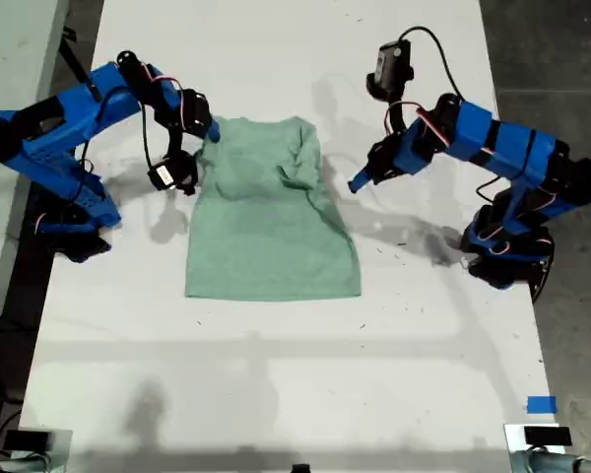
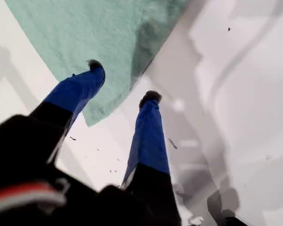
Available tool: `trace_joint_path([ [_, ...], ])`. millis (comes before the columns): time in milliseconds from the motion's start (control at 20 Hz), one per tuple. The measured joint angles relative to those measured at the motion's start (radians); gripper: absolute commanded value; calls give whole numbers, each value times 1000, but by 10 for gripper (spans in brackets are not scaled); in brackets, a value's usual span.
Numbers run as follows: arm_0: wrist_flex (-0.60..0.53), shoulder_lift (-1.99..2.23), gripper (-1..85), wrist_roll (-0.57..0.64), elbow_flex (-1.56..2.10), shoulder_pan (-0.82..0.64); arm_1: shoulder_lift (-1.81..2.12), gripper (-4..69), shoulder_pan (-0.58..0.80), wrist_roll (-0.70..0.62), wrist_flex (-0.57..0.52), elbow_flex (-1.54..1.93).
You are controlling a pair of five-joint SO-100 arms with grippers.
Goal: Fold tshirt
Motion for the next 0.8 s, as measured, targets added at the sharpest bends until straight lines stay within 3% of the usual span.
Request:
trace_joint_path([
  [200,-43,-345,29,-3,-252,66,-2,196,0,0,-2,8],
  [300,-6,-571,231,-5,-451,83,2,195,0,-2,-3,14],
  [350,52,-698,250,-5,-577,84,2,195,0,-3,-3,15],
  [500,143,-925,264,-12,-810,83,2,195,0,-3,-3,25],
  [800,253,-713,209,-80,-819,193,2,186,0,-3,-3,25],
])
